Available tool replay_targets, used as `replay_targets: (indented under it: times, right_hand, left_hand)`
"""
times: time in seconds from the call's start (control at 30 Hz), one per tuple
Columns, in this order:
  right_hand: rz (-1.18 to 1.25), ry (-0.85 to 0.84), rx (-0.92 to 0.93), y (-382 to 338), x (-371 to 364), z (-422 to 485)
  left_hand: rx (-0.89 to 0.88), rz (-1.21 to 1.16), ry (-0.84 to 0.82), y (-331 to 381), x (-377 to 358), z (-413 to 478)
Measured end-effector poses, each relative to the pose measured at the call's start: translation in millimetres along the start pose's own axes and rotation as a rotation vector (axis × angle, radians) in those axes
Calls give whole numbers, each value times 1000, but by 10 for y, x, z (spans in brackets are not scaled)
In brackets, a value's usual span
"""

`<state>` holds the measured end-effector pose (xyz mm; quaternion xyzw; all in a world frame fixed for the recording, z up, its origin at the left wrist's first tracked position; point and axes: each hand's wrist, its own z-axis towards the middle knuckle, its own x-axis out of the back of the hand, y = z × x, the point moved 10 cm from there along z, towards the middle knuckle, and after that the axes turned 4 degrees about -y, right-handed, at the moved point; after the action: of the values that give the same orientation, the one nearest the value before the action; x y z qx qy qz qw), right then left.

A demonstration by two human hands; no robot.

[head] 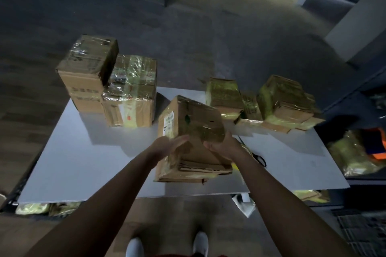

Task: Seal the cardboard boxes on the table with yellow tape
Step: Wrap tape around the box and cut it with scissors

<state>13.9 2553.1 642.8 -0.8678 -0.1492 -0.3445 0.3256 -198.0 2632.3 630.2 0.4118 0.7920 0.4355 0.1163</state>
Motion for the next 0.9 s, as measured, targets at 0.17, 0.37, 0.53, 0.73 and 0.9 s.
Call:
replay_targets:
  times: [0.17,0.37,0.53,0.73,0.9]
  right_hand:
    - [33,6,116,-40,45,72]
    - [-61,-30,174,-69,133,71]
    - [-135,-43,191,-69,162,84]
    - [-36,-45,312,-254,356,-39]
    - [-162,69,390,-552,627,-110]
  left_hand:
    - [-34,-62,252,69,148,25]
    - [64,-117,270,-218,1,10]
    - [86,-185,377,-271,-55,-31]
    - [167,-406,461,-295,-67,-19]
    - [220,-456,407,-333,-205,153]
